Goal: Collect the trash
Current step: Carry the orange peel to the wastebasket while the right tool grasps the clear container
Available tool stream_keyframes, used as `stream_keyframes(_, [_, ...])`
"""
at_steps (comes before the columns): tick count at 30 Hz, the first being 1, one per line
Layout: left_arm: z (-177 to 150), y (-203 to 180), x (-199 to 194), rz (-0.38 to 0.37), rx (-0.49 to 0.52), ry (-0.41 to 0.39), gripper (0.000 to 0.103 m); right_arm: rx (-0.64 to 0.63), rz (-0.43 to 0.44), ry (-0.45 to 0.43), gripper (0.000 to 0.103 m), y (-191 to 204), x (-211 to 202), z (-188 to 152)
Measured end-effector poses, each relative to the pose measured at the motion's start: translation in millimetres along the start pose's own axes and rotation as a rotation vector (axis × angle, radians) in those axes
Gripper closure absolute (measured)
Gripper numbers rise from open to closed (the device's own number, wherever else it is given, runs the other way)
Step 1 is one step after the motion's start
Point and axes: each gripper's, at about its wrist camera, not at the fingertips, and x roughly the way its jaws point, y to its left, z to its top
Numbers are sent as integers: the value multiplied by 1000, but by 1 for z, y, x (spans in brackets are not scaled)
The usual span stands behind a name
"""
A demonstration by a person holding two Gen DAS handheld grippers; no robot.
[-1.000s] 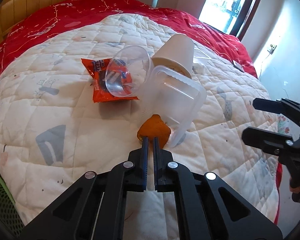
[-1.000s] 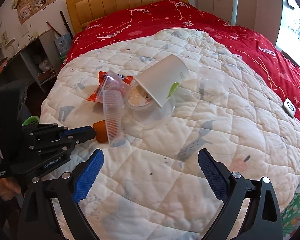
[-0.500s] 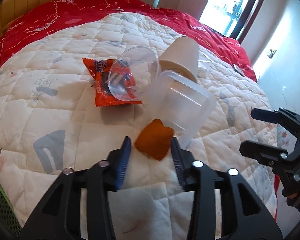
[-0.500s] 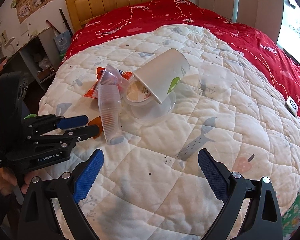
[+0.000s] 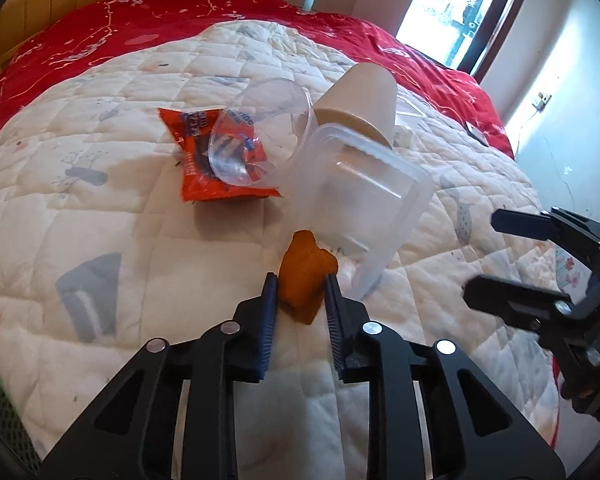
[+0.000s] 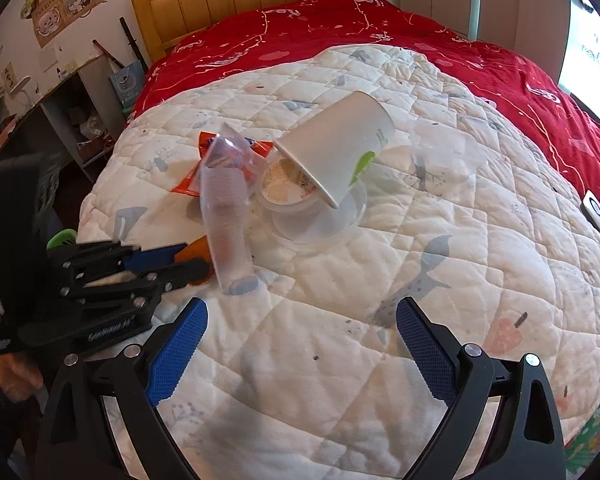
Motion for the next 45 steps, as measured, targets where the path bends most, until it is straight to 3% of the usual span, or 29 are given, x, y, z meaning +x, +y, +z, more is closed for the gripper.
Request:
stream_keyframes(5, [-11, 8, -29, 12, -24, -38, 84, 18, 32, -12, 12, 14, 8, 8])
stream_keyframes(7, [-16, 14, -43, 18, -39, -59, 84, 23, 37, -7, 20, 20, 16, 11])
stream_keyframes(10, [-22, 25, -66, 35, -64, -90, 84, 60, 57, 9, 22, 23, 32, 18])
stream_keyframes(18, [-50, 71, -130, 151, -123, -160, 84, 166, 96, 31, 30, 33, 66, 30])
stream_keyframes(21, [-66, 95, -152, 222, -141, -174, 84, 178, 88, 36, 38, 38, 73, 33])
stream_keyframes(27, [-101, 157, -184, 335, -265, -161, 84, 191, 51, 33, 78, 39, 76, 31])
stream_keyframes(28, [-108, 168, -188, 351, -291, -157, 84, 195, 51, 31, 80, 38, 73, 31])
stream_keyframes(35, [-136, 212, -188, 438, -391, -95, 84, 173, 65, 9, 83, 40, 47, 22])
stream_keyframes(42, [-158, 229, -185, 483, -452, -50, 79, 128, 122, -12, 83, 61, 16, 12])
stream_keyframes(45, [-166, 234, -191, 485, -479, -50, 72, 99, 158, -16, 83, 79, 4, 10])
